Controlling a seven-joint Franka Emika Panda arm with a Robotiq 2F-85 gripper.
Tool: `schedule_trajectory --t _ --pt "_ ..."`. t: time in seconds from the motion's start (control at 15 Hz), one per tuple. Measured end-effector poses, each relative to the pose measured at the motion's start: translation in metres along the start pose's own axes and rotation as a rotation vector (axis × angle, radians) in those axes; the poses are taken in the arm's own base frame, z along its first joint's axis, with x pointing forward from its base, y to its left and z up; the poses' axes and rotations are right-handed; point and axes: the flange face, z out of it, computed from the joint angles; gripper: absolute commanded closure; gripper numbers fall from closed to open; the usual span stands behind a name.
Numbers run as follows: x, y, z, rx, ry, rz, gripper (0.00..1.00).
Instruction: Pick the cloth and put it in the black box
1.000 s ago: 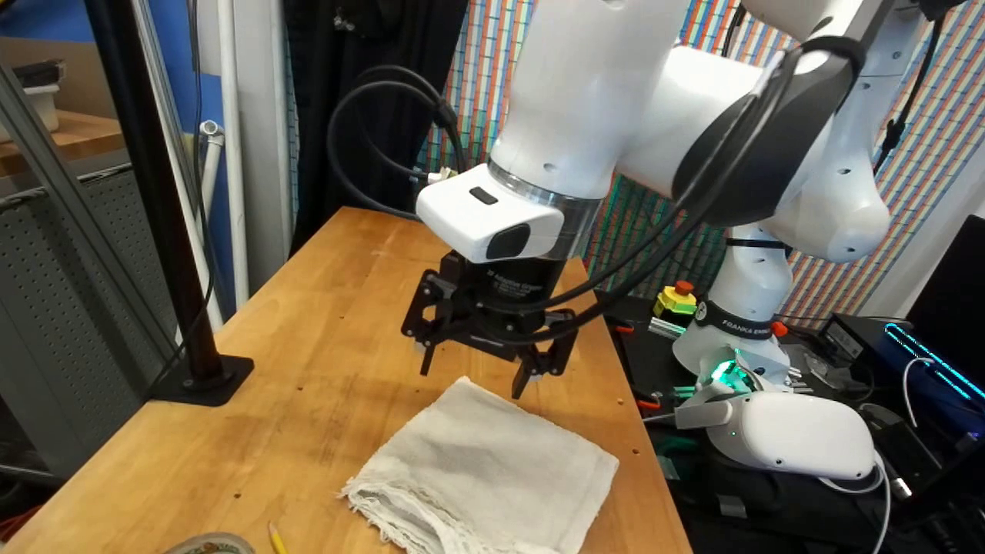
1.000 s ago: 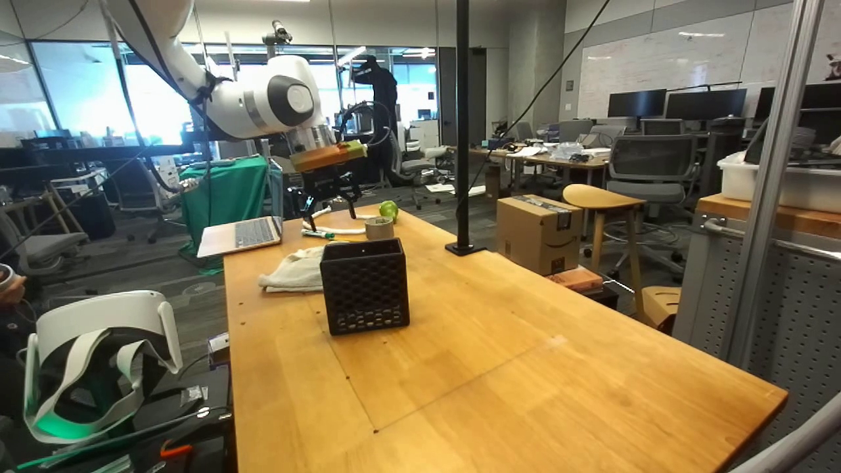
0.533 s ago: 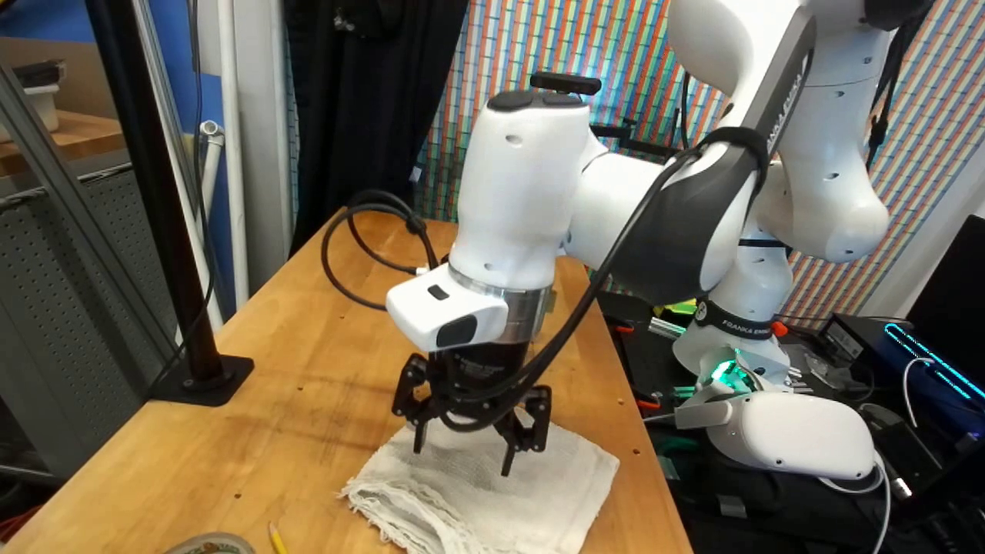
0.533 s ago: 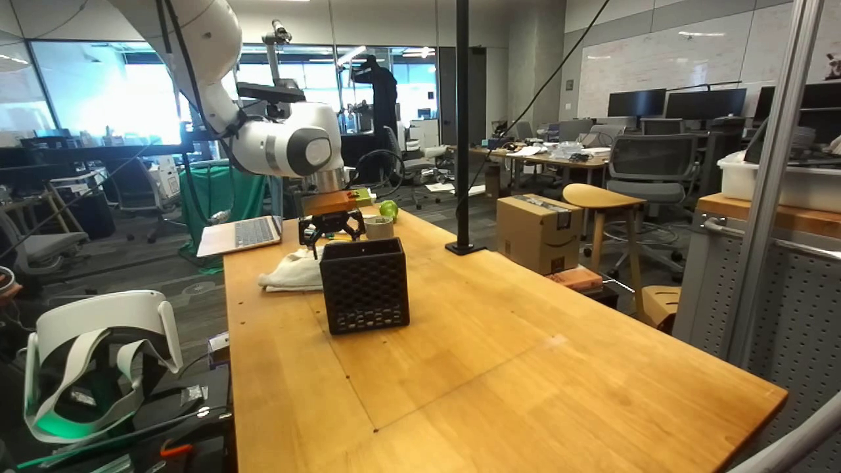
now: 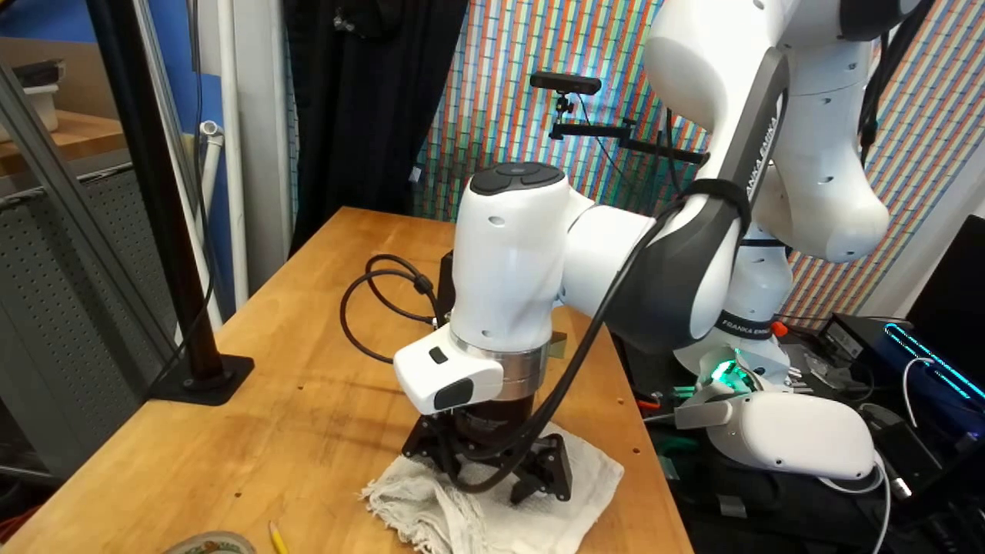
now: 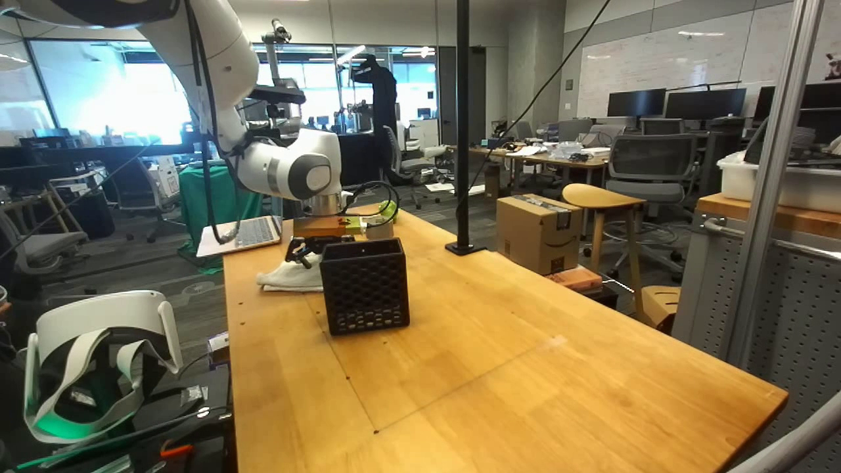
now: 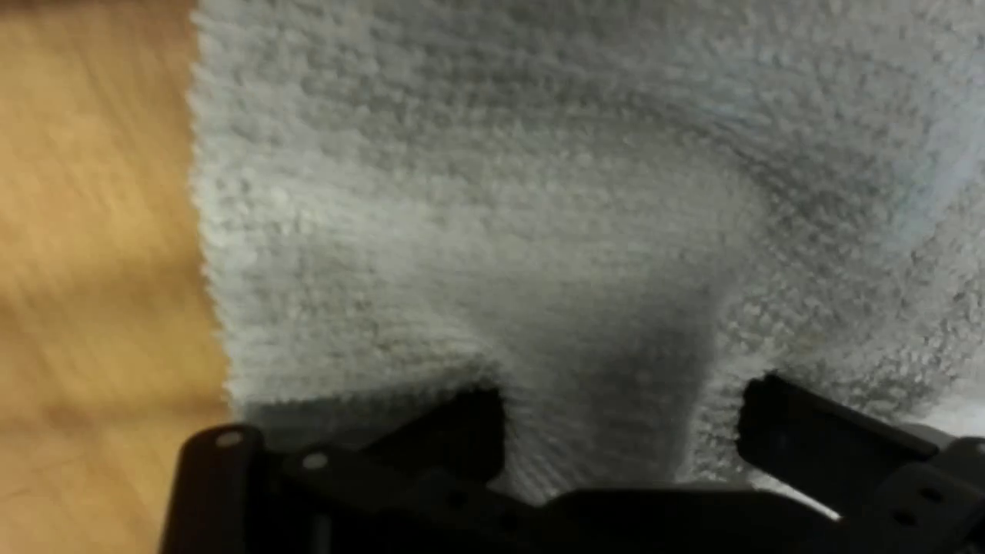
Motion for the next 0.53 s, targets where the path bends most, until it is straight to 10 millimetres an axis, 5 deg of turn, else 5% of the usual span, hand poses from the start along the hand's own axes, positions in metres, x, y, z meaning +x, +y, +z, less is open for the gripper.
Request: schedule_trajectory --t 0.53 --pt "-0.016 0.018 -0.011 -0.061 -0.026 0.096 0.99"
